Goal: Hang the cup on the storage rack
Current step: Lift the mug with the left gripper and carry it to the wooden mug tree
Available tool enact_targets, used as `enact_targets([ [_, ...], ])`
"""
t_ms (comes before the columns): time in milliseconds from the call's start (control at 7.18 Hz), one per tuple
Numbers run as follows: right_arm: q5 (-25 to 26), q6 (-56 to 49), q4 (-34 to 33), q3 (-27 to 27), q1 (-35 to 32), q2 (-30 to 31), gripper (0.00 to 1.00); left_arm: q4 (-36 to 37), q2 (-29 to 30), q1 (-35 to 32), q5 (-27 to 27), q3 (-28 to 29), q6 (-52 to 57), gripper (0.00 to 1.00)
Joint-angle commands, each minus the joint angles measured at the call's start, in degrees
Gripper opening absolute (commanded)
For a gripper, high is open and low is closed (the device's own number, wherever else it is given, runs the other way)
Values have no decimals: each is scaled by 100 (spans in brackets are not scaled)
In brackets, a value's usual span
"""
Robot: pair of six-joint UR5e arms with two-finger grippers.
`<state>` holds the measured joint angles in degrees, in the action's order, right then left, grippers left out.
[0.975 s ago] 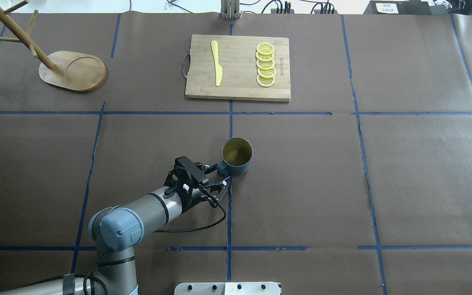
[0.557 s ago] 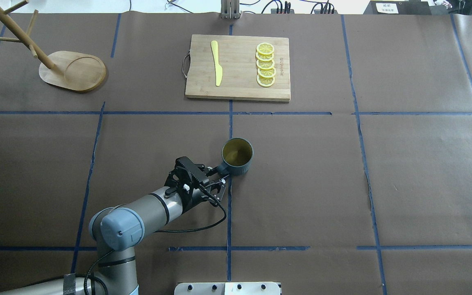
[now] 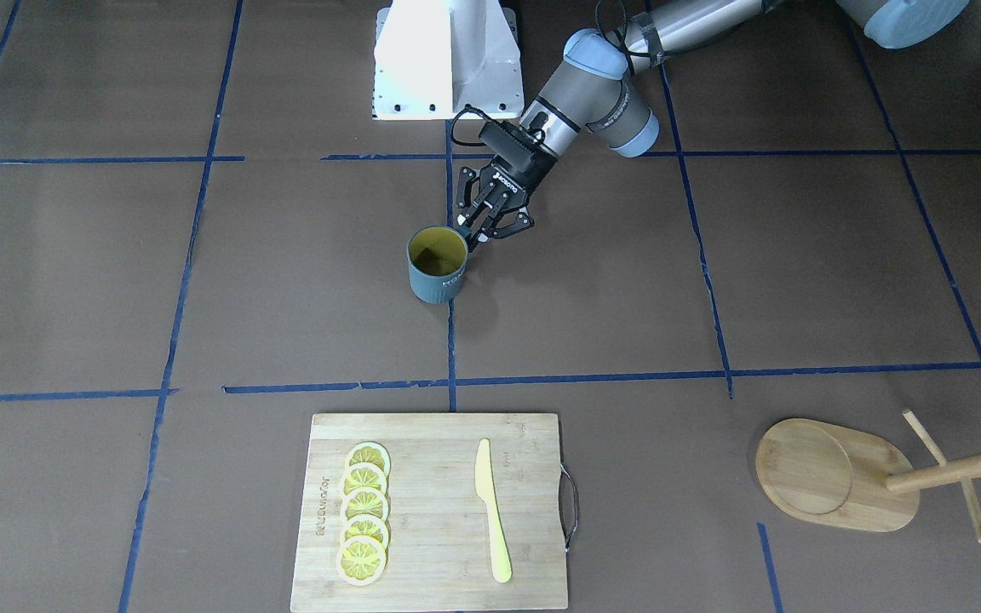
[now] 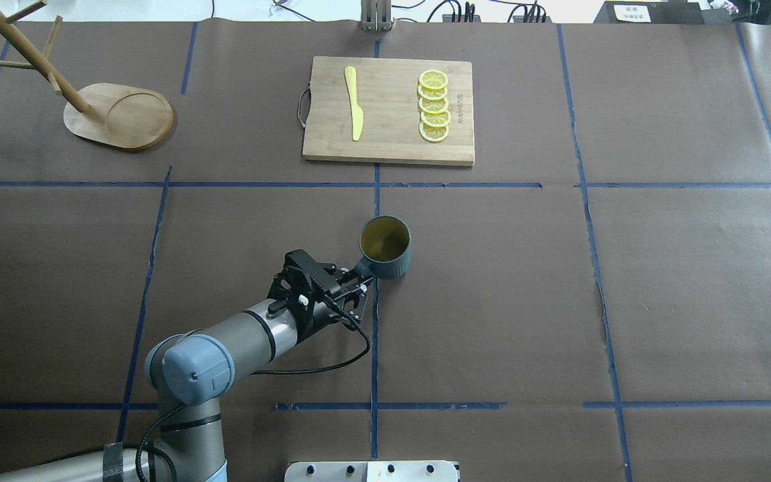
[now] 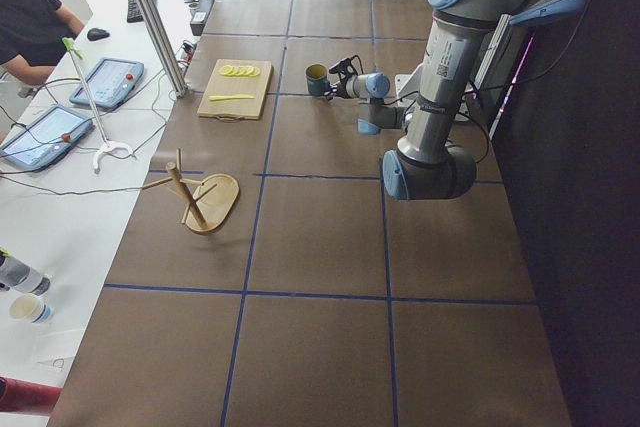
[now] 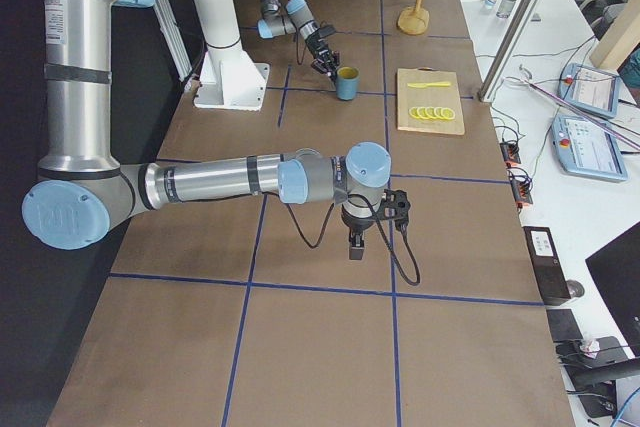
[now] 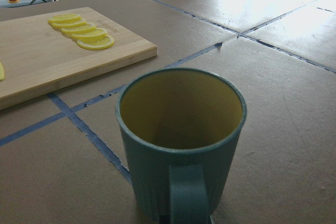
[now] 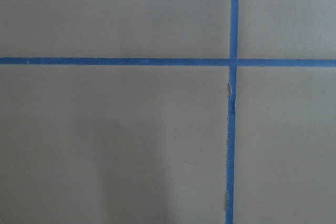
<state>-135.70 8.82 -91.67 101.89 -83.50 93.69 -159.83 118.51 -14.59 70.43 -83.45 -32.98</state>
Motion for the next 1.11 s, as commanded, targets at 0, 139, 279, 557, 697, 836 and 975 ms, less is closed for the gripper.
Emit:
enact_targets([
  [0, 0, -3, 0, -20, 0, 0, 100, 13, -21, -184, -20, -327, -7, 0],
  [139, 0, -3, 0, -29, 0, 0, 100, -13, -21, -368, -29, -504, -103, 0],
  [279, 0, -3, 0, -29, 0, 9, 100, -13, -125, -587, 5, -715, -626, 0],
  [557, 0, -3, 0, -21, 0, 27, 100, -100, -231, -808, 14, -874, -2281, 0],
  [697, 0, -3, 0, -20, 0, 27, 100, -475, -389, -992, 215, -892, -2736, 0],
  [836, 0, -3, 0, -20, 0, 27, 100, -905, -695, -1046, 234, -892, -3419, 0],
  [975, 0, -3, 0, -20, 0, 27, 100, -1205, -959, -1168, 278, -866, -4200, 0],
])
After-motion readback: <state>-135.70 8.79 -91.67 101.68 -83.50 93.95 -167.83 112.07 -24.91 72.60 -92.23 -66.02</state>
